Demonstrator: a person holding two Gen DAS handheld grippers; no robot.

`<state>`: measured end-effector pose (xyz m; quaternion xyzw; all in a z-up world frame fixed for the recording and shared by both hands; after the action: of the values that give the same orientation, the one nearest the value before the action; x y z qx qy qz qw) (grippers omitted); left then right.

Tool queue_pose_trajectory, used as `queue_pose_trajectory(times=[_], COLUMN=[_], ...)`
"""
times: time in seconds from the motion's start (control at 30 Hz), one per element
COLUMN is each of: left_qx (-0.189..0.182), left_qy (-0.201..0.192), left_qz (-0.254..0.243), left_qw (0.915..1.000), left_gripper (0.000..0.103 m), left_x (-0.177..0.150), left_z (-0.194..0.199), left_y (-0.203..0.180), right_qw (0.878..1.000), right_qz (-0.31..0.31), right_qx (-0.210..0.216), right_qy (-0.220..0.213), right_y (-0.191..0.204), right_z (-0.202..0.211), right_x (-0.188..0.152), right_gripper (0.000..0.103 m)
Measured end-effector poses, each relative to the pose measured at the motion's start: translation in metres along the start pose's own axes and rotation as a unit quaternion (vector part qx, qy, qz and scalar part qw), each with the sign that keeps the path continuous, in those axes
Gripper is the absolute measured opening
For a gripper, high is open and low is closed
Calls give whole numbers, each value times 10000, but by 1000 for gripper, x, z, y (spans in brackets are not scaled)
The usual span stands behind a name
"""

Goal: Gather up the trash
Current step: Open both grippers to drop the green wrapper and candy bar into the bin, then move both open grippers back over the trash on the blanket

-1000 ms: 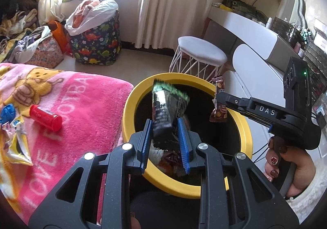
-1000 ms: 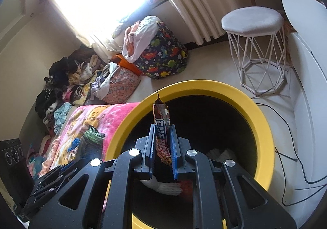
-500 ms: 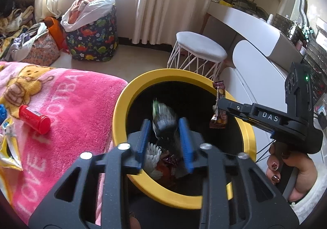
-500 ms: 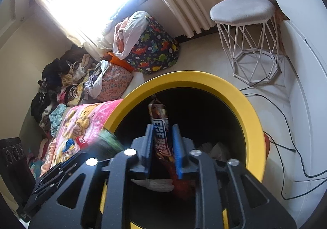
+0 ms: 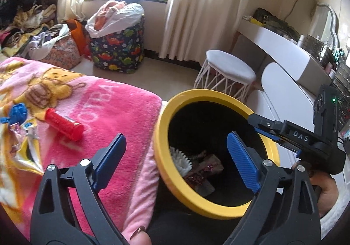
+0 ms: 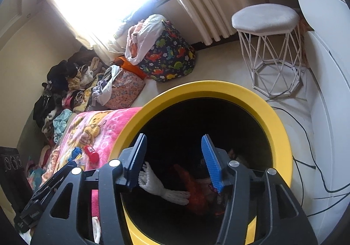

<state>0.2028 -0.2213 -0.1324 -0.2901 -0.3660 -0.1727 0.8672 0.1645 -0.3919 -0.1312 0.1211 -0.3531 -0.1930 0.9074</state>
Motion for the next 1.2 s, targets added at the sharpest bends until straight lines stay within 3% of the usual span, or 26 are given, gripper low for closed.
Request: queue_pose_trajectory(times=[1.2], left_qx=[581], left_qy=[-857], left_qz=[629], left_qw=[9926], left_gripper=[85], left_x=[14], left_z=[92], left_y=[84], right_qw=[9865], right_qz=[1498], right_qx=[596], right_qy=[-273], right_y=[128], right_z=[21], right_x=[-22], right_gripper=[60])
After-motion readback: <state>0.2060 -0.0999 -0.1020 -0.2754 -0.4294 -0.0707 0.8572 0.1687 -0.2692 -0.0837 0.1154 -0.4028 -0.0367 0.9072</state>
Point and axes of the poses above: each gripper's, at about its wrist camera, not at the fingertips, and z roughly against the way its jaws point, y to its left, x to its top, the point moved 10 cm from there along -z, roughly the way its jaws point, and after that the axes turned 15 degrees about -x, right-handed, at the moved point
